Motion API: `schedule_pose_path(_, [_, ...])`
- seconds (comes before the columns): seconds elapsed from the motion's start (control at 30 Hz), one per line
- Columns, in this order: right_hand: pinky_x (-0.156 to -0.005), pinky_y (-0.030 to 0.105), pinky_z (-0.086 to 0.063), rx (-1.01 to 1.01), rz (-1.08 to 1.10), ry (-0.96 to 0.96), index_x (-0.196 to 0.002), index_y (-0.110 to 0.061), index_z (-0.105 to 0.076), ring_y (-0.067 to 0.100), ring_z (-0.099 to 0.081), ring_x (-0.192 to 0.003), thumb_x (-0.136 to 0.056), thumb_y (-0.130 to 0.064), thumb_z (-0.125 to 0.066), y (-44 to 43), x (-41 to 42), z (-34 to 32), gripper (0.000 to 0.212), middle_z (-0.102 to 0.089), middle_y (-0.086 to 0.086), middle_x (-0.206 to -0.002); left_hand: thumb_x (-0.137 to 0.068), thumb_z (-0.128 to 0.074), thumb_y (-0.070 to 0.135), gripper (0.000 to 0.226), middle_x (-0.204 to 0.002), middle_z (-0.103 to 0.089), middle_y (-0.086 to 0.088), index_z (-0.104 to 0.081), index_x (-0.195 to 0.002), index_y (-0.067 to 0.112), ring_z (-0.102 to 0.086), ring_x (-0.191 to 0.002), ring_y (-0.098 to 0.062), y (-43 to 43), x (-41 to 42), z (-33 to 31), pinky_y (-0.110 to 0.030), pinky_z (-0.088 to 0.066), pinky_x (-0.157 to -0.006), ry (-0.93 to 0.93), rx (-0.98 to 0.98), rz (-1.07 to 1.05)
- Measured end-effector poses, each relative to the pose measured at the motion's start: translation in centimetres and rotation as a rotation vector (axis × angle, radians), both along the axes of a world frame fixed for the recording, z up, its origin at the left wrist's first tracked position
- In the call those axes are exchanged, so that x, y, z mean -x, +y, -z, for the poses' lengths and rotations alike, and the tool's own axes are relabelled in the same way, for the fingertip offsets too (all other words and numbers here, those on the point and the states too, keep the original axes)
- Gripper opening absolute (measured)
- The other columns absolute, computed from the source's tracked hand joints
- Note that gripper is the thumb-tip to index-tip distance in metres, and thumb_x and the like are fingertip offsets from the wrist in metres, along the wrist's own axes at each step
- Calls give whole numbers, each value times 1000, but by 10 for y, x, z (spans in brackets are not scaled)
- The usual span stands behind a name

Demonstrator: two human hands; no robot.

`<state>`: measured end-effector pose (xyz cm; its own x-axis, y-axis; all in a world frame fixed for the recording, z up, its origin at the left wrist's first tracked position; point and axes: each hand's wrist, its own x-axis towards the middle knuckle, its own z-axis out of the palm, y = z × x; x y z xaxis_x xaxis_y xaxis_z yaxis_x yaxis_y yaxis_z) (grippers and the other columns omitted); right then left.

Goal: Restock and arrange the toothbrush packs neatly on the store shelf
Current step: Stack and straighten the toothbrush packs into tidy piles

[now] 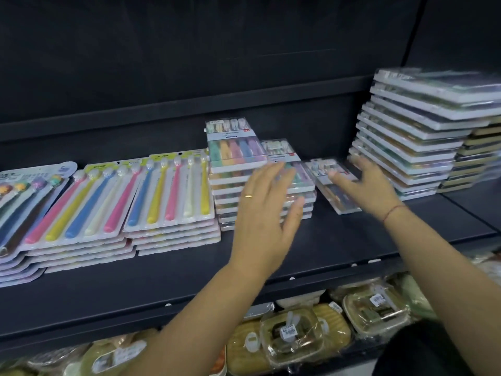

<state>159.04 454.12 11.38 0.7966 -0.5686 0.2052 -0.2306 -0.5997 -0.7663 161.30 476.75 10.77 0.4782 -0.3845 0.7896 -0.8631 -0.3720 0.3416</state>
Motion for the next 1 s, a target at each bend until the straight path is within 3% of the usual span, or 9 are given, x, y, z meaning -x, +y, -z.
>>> schedule_pose_path(0.1, [-111,50,-33,60,32,364,-152,-15,-25,31,-36,-139,-71,-71,-67,-21,12,22,107,-32,10,-155,-97,-38,43,61,-150,-42,-14,-46,-143,4,-33,-143,-29,-37,-5,21,-46,-22,-119,-104,-335,-139])
schedule_pose_path(0.2, [-112,49,-30,115,32,404,-152,-22,-22,29,-33,-140,-68,-75,-66,-20,16,36,109,-30,7,-155,-95,-46,51,73,-152,-39,-17,-36,-148,1,-32,-143,-33,-53,-16,30,-47,-18,-121,-45,-504,-309])
schedule_pose_path(0.4, [-107,47,-37,142,111,229,-143,-15,-38,31,-43,-130,-72,-56,-75,-18,14,46,90,-48,10,-140,-89,-62,49,75,-146,-48,-16,-44,-143,1,-43,-137,-32,-53,-22,31,-48,-26,-118,-110,-562,-347])
schedule_pose_path(0.47, [-106,44,-39,72,129,165,-140,-14,-43,29,-46,-127,-70,-52,-76,-19,16,46,87,-52,9,-138,-91,-57,50,73,-145,-48,-16,-44,-143,1,-44,-136,-31,-52,-21,31,-47,-25,-117,-107,-574,-351])
schedule_pose_path(0.53, [-102,31,-40,-33,146,91,-140,-10,-45,24,-49,-126,-74,-46,-78,-19,20,39,82,-53,7,-137,-93,-39,53,72,-145,-49,-16,-45,-143,1,-45,-136,-30,-51,-18,25,-45,-26,-117,-65,-569,-338])
schedule_pose_path(0.63, [-90,21,-36,-167,146,-52,-138,-9,-48,12,-51,-114,-77,-42,-78,-19,24,24,75,-55,4,-136,-96,-32,48,66,-143,-51,-15,-48,-140,0,-45,-135,-29,-40,-12,6,-43,-29,-117,-128,-430,-242])
schedule_pose_path(0.73, [-92,21,-36,-181,119,-203,-135,-12,-51,12,-51,-119,-77,-41,-78,-3,25,6,71,-56,-1,-130,-100,-38,41,57,-145,-49,-14,-49,-140,3,-40,-138,-31,-17,-19,-24,-46,-25,-118,-212,-237,-255])
schedule_pose_path(0.87, [-95,21,-39,-121,35,-286,-131,-16,-54,9,-50,-116,-73,-44,-80,34,11,-15,69,-55,-6,-122,-95,-20,57,68,-152,-42,-7,-46,-145,18,-30,-144,-28,8,-44,-49,-50,-13,-119,-6,-429,-466])
schedule_pose_path(1.0, [-100,25,-39,7,-17,-208,-130,-18,-55,21,-46,-122,-70,-50,-80,62,-14,-18,73,-53,2,-128,-103,-28,50,53,-152,-42,0,-44,-146,23,-31,-142,-22,16,-51,-52,-48,-17,-118,88,-485,-429])
